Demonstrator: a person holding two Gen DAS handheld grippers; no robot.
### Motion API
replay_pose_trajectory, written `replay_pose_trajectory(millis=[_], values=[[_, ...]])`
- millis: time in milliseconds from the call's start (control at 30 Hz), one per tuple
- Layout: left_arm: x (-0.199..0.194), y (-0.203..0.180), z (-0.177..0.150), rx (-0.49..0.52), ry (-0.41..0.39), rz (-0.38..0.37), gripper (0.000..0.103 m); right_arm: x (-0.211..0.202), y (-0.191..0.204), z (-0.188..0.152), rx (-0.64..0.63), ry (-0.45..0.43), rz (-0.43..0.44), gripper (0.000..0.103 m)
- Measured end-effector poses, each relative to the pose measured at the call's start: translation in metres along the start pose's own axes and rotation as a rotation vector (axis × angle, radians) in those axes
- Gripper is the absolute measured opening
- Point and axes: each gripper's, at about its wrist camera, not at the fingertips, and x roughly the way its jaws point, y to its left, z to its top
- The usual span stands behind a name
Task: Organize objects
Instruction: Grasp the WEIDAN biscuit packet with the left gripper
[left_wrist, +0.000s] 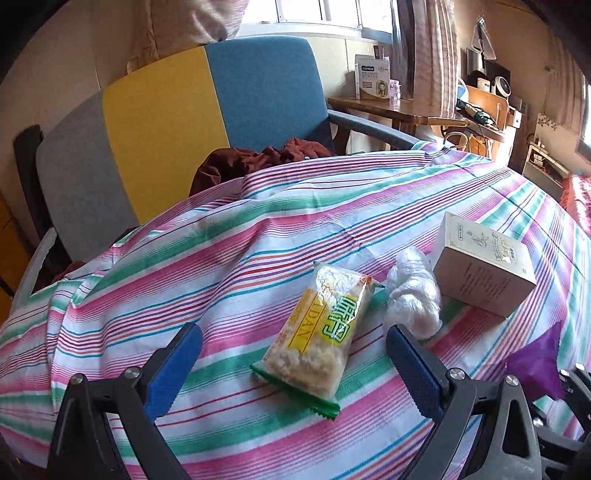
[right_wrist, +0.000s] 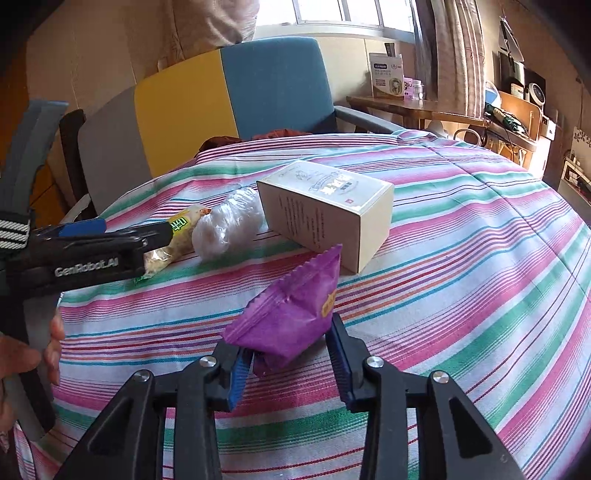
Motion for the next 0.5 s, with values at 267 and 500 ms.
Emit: replay_pose_trajectory(millis=[267, 500], values=[[0.028, -0.006, -0.007, 0.034, 0.044, -0.032, 0.046, -0.002, 0.001, -0.001, -0.004, -0.026, -0.019, 0.038], [0.001, 0.014, -0.024, -0.083, -0.018, 0.013, 0.043, -0.005, 0.001, 0.000, -0.013, -0.053, -0.033, 0.038]])
